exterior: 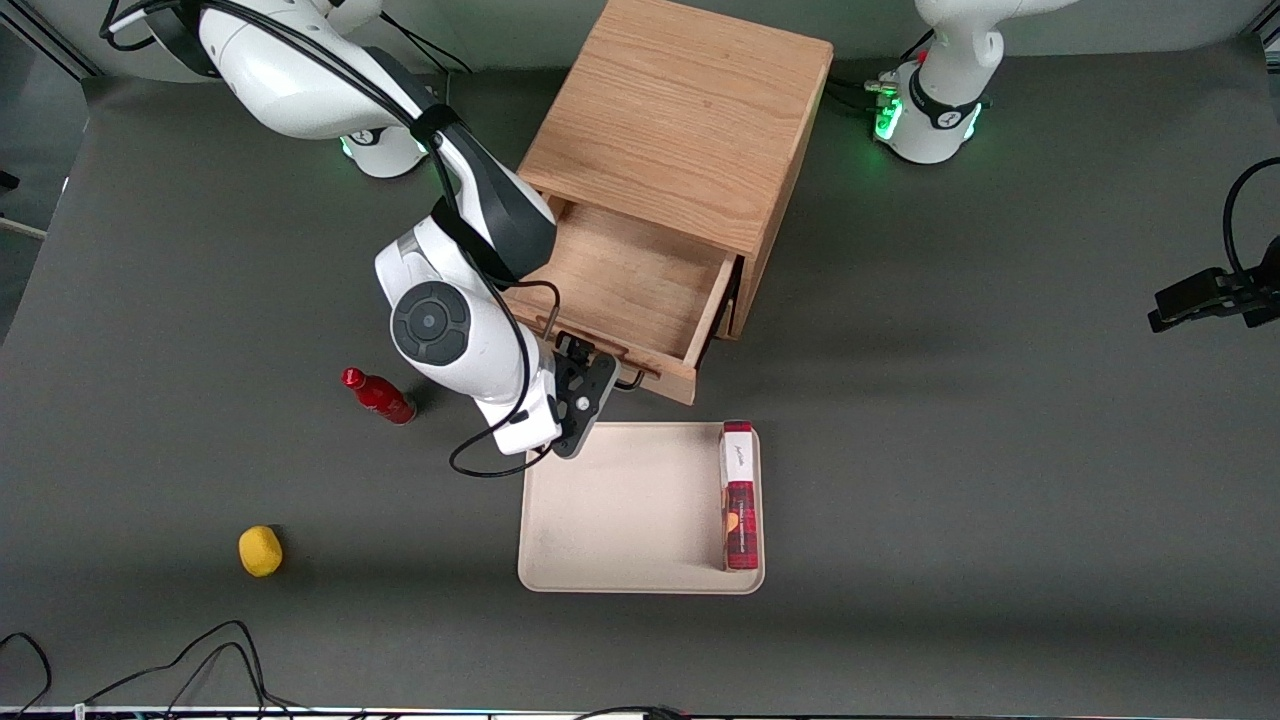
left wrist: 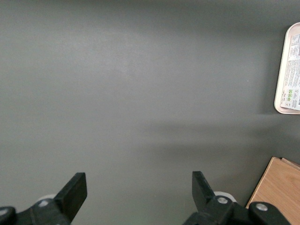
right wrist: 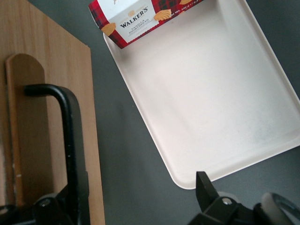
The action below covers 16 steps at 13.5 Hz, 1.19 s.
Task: Open upper drawer
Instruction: 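Keep pulling the upper drawer fully open with the right gripper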
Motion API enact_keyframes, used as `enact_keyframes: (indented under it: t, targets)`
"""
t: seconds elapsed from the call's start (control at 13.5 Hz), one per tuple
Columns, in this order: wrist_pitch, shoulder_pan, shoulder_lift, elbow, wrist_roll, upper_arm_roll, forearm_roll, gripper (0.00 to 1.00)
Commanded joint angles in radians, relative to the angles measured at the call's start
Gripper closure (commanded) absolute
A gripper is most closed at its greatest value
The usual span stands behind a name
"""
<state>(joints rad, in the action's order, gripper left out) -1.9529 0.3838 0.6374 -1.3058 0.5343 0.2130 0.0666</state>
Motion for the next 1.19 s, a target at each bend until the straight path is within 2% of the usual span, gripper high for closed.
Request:
enact_keyframes:
  t: [0.0,0.37,1.11]
  targets:
    - [0.022,-0.006,0.031,0.028,0.019,-0.018,-0.039,0.00]
    - [0.089,-0.006,0.039,0.098,0.032,-0.035,-0.037,0.00]
    - [0.091,-0.006,0.082,0.187,0.024,-0.052,-0.030,0.00]
